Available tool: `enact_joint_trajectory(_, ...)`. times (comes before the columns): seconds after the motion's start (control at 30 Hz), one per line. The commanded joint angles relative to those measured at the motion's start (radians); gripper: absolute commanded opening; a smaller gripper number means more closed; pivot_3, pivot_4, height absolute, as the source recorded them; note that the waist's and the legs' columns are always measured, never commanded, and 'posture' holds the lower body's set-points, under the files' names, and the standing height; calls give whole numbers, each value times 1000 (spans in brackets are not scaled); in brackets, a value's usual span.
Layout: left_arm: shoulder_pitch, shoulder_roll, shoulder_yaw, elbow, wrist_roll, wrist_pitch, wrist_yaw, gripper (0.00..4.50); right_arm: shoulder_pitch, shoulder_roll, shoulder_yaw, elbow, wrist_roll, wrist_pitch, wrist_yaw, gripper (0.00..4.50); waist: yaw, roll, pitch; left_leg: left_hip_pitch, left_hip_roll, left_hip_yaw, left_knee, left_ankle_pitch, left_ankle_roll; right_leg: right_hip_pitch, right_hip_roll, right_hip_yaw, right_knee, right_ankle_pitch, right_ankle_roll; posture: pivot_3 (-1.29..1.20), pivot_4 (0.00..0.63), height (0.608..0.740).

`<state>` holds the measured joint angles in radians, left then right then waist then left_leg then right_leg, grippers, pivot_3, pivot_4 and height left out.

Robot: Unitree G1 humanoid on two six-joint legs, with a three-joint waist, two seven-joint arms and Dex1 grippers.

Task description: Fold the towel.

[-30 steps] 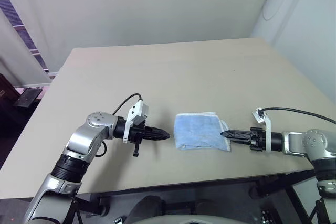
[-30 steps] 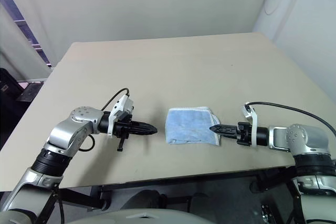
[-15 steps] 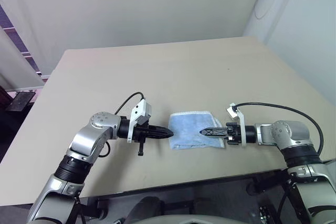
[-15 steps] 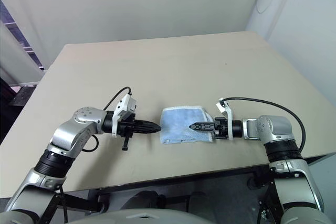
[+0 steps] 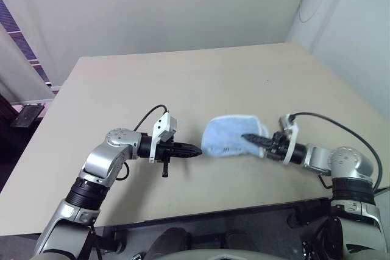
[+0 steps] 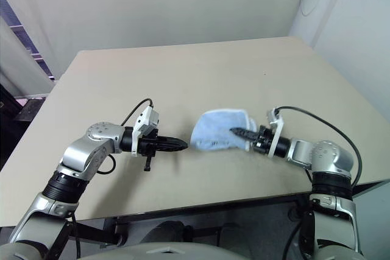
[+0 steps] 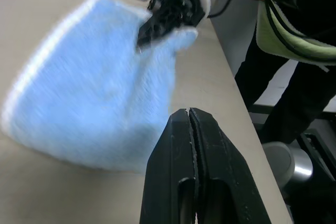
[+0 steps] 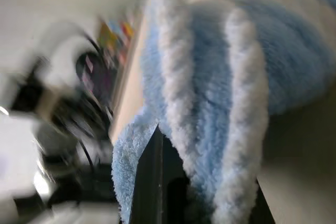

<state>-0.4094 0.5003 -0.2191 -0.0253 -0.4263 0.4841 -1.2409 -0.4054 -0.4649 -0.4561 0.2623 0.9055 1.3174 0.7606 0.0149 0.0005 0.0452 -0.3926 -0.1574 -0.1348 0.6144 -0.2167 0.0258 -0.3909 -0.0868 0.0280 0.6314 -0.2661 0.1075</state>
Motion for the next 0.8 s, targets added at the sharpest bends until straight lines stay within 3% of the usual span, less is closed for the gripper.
enact_joint_trajectory(0.03, -28, -3, 13, 18, -10, -13, -10, 34, 33, 77, -188, -200, 100, -103, -157, 35, 0, 0, 0, 0, 0, 0, 0, 0, 0, 0, 0, 0, 0, 0, 0, 0, 0, 740)
enact_joint_trajectory(0.2, -58, -21, 15, 63, -9, -17, -13, 34, 39, 230, -409, -321, 164, -370, -450, 35, -1, 1, 0, 0, 0, -1, -3, 0, 0, -1, 0, 0, 0, 0, 1, 0, 0, 740)
enact_joint_trajectory(0.33, -84, -39, 26, 95, -15, -13, -9, 34, 54, 253, -453, -294, 186, -488, -539, 35, -2, 3, 0, 0, 0, -1, -2, 0, 0, -1, 0, 0, 0, 0, 1, 0, 0, 740)
enact_joint_trajectory(0.5, -99, -45, 55, 108, -36, 2, -3, 34, 41, 237, -474, -129, 89, -676, -691, 35, -5, 5, -1, 1, 0, -1, -2, 0, 0, -1, 1, 1, 1, 0, 0, 0, 0, 740)
enact_joint_trajectory(0.73, -89, -29, 73, 80, -55, 22, -7, 34, 81, 176, -433, 62, 77, -665, -702, 35, -4, 11, -2, 1, 0, -1, -2, 0, 1, -1, 1, 2, 1, 0, 0, 0, 0, 740)
enact_joint_trajectory(0.8, -91, -24, 87, 71, -73, 44, -2, 34, 87, 160, -415, 81, 73, -661, -693, 631, -4, 11, -2, 2, 0, -1, -1, 0, 0, 0, 1, 2, 0, -2, -2, 0, 0, 740)
